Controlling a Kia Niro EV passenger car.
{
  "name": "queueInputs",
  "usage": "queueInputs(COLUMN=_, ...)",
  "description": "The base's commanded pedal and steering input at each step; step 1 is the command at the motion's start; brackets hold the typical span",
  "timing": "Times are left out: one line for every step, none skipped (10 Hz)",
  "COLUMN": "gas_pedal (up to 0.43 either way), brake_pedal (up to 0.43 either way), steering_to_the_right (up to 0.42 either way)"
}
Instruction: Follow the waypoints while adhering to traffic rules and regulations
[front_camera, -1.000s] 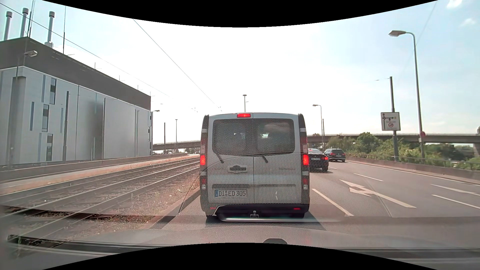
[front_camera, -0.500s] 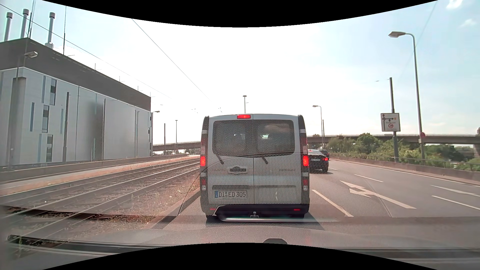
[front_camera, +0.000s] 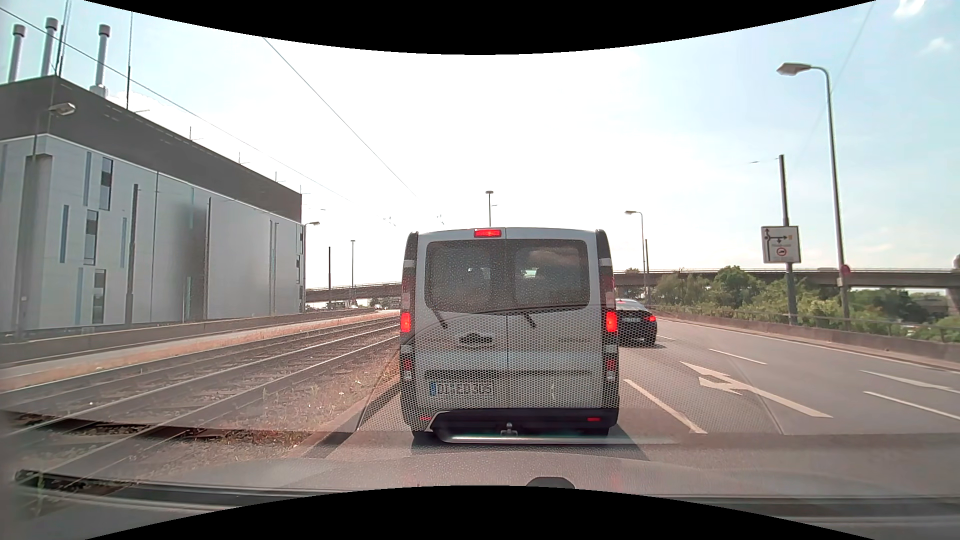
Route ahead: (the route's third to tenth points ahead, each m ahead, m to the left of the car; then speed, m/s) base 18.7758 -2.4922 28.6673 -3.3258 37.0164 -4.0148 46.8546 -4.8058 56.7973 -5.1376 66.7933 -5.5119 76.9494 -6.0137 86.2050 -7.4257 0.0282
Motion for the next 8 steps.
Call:
queueInputs(gas_pedal=0.000, brake_pedal=0.323, steering_to_the_right=-0.011)
queueInputs(gas_pedal=0.000, brake_pedal=0.329, steering_to_the_right=-0.011)
queueInputs(gas_pedal=0.000, brake_pedal=0.348, steering_to_the_right=-0.011)
queueInputs(gas_pedal=0.000, brake_pedal=0.360, steering_to_the_right=-0.011)
queueInputs(gas_pedal=0.000, brake_pedal=0.372, steering_to_the_right=-0.011)
queueInputs(gas_pedal=0.000, brake_pedal=0.366, steering_to_the_right=-0.011)
queueInputs(gas_pedal=0.000, brake_pedal=0.335, steering_to_the_right=-0.012)
queueInputs(gas_pedal=0.000, brake_pedal=0.311, steering_to_the_right=-0.012)
